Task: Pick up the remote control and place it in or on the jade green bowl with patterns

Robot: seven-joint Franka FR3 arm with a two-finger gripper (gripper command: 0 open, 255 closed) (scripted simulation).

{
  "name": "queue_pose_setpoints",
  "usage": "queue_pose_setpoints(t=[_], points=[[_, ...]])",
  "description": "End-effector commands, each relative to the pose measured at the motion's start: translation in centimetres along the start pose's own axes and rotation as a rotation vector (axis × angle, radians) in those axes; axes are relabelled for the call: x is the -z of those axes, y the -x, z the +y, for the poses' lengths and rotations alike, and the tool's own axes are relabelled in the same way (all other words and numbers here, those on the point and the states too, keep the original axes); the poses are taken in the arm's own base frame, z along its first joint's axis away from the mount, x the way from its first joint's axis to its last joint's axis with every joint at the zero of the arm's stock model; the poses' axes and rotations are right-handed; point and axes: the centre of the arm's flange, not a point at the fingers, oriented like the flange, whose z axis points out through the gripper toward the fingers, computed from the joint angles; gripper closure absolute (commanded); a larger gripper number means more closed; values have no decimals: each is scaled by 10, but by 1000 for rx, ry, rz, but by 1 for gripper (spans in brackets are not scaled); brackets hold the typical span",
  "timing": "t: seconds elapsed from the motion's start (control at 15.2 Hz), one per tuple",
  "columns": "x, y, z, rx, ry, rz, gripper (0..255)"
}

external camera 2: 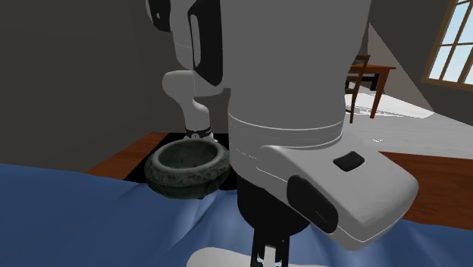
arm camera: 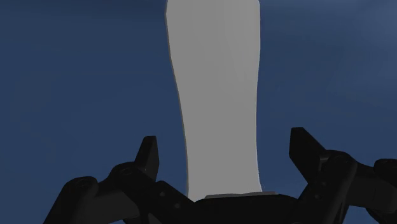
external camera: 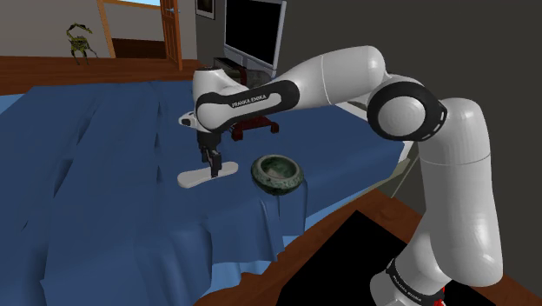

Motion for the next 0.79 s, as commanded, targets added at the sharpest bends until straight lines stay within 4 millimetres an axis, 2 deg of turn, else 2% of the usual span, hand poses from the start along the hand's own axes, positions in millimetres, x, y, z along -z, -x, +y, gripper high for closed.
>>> queue_pose_setpoints(t=[0.0,0.13,0.66,0.73], points=[[-10,-1,1,1,1,0,0],[-18,-1,1,1,1,0,0],[-18,-1,1,1,1,0,0],[-18,-1,1,1,1,0,255]])
